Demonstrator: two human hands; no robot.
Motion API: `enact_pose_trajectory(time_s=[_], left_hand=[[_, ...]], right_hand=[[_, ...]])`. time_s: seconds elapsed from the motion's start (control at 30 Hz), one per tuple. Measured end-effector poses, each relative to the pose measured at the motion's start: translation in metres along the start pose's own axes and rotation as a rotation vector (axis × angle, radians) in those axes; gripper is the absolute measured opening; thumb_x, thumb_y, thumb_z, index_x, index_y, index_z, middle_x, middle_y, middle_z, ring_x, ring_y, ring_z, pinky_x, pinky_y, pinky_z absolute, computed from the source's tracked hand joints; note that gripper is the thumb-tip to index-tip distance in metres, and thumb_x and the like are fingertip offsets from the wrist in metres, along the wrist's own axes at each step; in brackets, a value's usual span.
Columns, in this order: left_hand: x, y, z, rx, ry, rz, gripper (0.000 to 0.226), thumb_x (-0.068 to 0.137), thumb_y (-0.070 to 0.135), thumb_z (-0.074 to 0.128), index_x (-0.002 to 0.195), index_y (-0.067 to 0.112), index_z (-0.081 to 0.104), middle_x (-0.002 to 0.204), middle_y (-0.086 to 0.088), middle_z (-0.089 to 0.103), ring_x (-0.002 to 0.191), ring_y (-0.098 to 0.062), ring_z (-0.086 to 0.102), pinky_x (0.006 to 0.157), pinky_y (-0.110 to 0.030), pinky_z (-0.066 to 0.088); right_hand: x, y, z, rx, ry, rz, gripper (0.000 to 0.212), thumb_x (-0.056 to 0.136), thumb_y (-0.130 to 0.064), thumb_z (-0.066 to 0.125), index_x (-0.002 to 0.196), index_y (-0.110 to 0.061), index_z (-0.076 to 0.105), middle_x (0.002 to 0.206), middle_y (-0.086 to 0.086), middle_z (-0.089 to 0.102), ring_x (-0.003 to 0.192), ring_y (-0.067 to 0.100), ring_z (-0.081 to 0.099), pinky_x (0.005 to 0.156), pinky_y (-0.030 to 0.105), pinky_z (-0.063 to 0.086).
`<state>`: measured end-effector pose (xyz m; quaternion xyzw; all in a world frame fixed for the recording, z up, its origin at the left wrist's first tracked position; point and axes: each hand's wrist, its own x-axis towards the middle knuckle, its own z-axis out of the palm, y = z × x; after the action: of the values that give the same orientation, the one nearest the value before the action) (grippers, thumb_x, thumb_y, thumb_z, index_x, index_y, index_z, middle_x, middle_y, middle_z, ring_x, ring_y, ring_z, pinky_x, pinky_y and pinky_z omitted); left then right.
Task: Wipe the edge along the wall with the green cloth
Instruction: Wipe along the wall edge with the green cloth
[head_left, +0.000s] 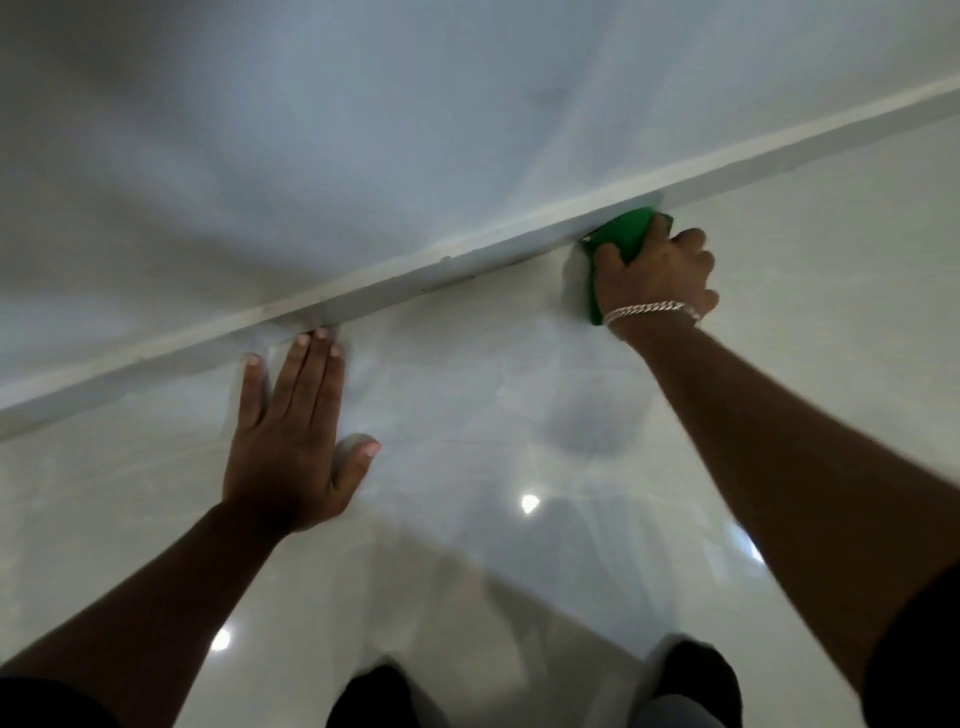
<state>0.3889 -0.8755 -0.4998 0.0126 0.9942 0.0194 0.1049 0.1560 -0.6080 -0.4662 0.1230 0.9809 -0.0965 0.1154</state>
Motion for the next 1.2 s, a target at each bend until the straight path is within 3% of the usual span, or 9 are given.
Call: enact_pose_trajectory(time_s=[0.1, 0.23, 0.43, 0.5, 0.63, 0.77, 1.0, 1.1, 1.2], left_hand=[[0.000, 0.001, 0.000, -0.017, 0.013, -0.004, 0.088, 0.091, 0.058, 0.032, 0.155, -0.001, 0.017, 0.165, -0.023, 0.017, 0.155, -0.035, 0.015, 0.122, -0.065, 0.016], [0.001, -0.001, 0.000, 0.001, -0.045, -0.007, 0.089, 0.089, 0.058, 0.031, 0.156, 0.000, 0.014, 0.166, -0.022, 0.015, 0.156, -0.033, 0.011, 0.123, -0.064, 0.015], [0.001, -0.002, 0.000, -0.007, -0.054, -0.011, 0.090, 0.091, 0.061, 0.029, 0.156, 0.001, 0.014, 0.166, -0.021, 0.012, 0.156, -0.033, 0.010, 0.124, -0.063, 0.014], [0.000, -0.002, -0.001, -0.018, -0.023, -0.008, 0.089, 0.091, 0.060, 0.030, 0.155, 0.000, 0.016, 0.166, -0.021, 0.015, 0.155, -0.034, 0.013, 0.123, -0.064, 0.016], [-0.001, -0.001, 0.000, -0.016, 0.015, 0.007, 0.087, 0.093, 0.057, 0.033, 0.154, -0.002, 0.019, 0.165, -0.023, 0.017, 0.155, -0.035, 0.016, 0.121, -0.065, 0.018], [-0.001, -0.001, -0.001, -0.021, -0.012, -0.006, 0.088, 0.091, 0.058, 0.031, 0.155, -0.001, 0.016, 0.166, -0.022, 0.015, 0.155, -0.035, 0.014, 0.122, -0.064, 0.016], [0.001, 0.000, -0.002, -0.003, -0.099, -0.008, 0.086, 0.091, 0.059, 0.023, 0.156, 0.003, 0.017, 0.165, -0.023, 0.017, 0.155, -0.035, 0.010, 0.124, -0.063, 0.014], [0.000, -0.001, -0.002, -0.020, -0.067, -0.023, 0.086, 0.091, 0.057, 0.028, 0.155, 0.000, 0.020, 0.165, -0.023, 0.019, 0.155, -0.036, 0.014, 0.122, -0.064, 0.017], [-0.003, 0.001, -0.001, 0.004, 0.004, 0.019, 0.086, 0.090, 0.052, 0.039, 0.152, -0.005, 0.023, 0.163, -0.027, 0.021, 0.153, -0.039, 0.020, 0.121, -0.066, 0.018]], right_hand=[[-0.057, -0.037, 0.022, 0.052, -0.013, -0.098, 0.070, 0.085, -0.050, 0.048, 0.140, -0.010, 0.035, 0.131, 0.017, 0.043, 0.118, 0.037, 0.043, 0.088, 0.047, 0.039], [-0.150, -0.095, 0.055, 0.122, -0.094, -0.467, 0.068, 0.083, -0.049, 0.052, 0.137, -0.008, 0.041, 0.122, 0.017, 0.049, 0.106, 0.036, 0.048, 0.080, 0.044, 0.038], [-0.132, -0.076, 0.048, 0.043, -0.072, -0.664, 0.063, 0.082, -0.049, 0.053, 0.135, -0.014, 0.047, 0.126, 0.015, 0.051, 0.108, 0.036, 0.050, 0.084, 0.049, 0.038], [-0.102, -0.055, 0.039, -0.004, -0.047, -0.583, 0.064, 0.084, -0.050, 0.050, 0.137, -0.015, 0.043, 0.127, 0.016, 0.050, 0.111, 0.036, 0.049, 0.085, 0.049, 0.038], [-0.046, -0.024, 0.019, 0.022, 0.036, -0.143, 0.061, 0.087, -0.047, 0.047, 0.137, -0.014, 0.041, 0.124, 0.016, 0.048, 0.113, 0.036, 0.046, 0.087, 0.049, 0.039], [-0.057, -0.052, 0.027, 0.092, 0.039, 0.016, 0.059, 0.087, -0.042, 0.048, 0.135, -0.008, 0.042, 0.128, 0.015, 0.046, 0.116, 0.035, 0.045, 0.087, 0.046, 0.039], [-0.155, -0.120, 0.050, 0.292, -0.148, -0.390, 0.055, 0.088, -0.043, 0.051, 0.121, 0.001, 0.051, 0.113, 0.017, 0.053, 0.099, 0.037, 0.053, 0.075, 0.045, 0.047], [-0.140, -0.111, 0.041, 0.279, -0.203, -0.440, 0.048, 0.088, -0.043, 0.050, 0.114, -0.003, 0.056, 0.110, 0.016, 0.055, 0.097, 0.036, 0.055, 0.075, 0.044, 0.049], [-0.086, -0.065, 0.023, 0.190, -0.112, -0.389, 0.048, 0.088, -0.047, 0.049, 0.115, -0.008, 0.056, 0.110, 0.017, 0.055, 0.099, 0.037, 0.056, 0.077, 0.043, 0.048]])
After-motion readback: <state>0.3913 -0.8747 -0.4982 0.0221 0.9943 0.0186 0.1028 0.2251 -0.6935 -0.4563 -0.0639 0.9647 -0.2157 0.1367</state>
